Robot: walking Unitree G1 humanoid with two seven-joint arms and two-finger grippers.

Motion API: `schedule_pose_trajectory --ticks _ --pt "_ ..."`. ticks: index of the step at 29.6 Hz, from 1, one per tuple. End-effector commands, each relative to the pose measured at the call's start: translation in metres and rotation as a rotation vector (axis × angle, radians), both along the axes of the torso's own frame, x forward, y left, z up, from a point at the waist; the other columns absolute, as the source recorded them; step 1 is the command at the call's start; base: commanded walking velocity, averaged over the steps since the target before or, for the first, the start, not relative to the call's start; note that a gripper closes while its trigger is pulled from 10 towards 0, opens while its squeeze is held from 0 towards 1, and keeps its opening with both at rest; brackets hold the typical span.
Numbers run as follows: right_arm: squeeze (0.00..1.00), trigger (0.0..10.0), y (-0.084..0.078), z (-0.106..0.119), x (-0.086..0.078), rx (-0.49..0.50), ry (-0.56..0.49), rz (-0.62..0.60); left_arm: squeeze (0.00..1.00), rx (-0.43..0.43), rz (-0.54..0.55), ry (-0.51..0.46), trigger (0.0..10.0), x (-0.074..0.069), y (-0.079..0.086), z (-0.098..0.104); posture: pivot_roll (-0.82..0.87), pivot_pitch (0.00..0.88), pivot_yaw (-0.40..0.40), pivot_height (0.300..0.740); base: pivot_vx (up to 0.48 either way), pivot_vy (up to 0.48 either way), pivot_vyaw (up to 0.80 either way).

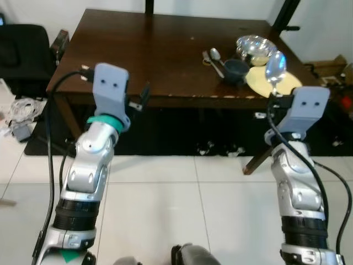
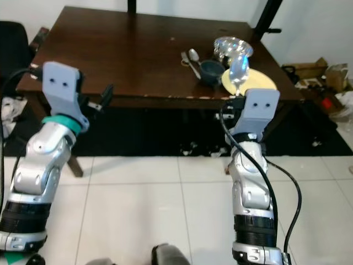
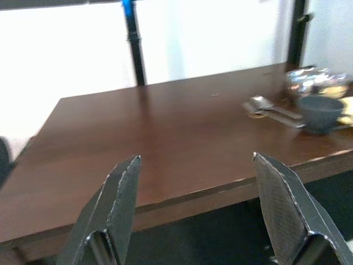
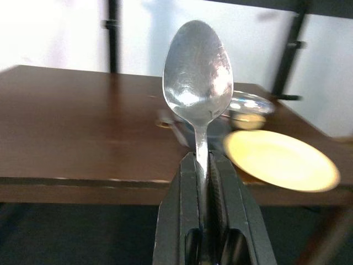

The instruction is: Setting the table

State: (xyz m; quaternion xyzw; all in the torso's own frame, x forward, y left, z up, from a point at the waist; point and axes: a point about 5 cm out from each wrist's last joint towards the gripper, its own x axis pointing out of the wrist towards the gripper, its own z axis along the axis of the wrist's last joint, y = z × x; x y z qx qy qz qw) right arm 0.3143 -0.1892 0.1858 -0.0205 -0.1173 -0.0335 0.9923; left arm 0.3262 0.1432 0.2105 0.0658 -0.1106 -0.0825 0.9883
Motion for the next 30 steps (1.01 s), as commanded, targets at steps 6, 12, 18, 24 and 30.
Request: schedule_pose_trajectory --ticks 6,12,18,24,30 --pt "0.00 10.0 -0.0039 0.0041 0.0005 0.014 -0.022 -0.008 0.00 0.008 -0.006 0.002 10.0 0.0017 -0.0041 -0.0012 0.04 0.000 -0.001 0.740 0.445 0.000 0.00" --pt "0.00 10.0 -0.0025 0.0034 0.0009 0.017 -0.020 -0.005 0.00 0.011 -0.010 -0.003 10.0 0.0020 -0.0048 -0.0005 0.04 0.000 -0.001 0.740 0.446 0.000 0.00" --pt "0.00 10.0 -0.0021 0.0020 0.0009 0.018 -0.016 -0.006 0.00 0.017 -0.014 -0.013 10.0 0.0017 -0.0064 0.0000 0.04 0.001 0.001 0.740 0.446 0.000 0.00" --pt "0.00 10.0 -0.0023 0.0011 0.0009 0.019 -0.013 -0.012 0.00 0.019 -0.027 -0.013 10.0 0.0021 -0.0081 0.0006 0.04 0.003 0.004 0.740 0.445 0.000 0.00" --pt "0.00 10.0 -0.0023 -0.0003 0.0007 0.019 -0.008 -0.016 0.00 0.021 -0.037 -0.013 10.0 0.0024 -0.0091 0.0009 0.04 0.006 0.006 0.740 0.445 0.000 0.00"
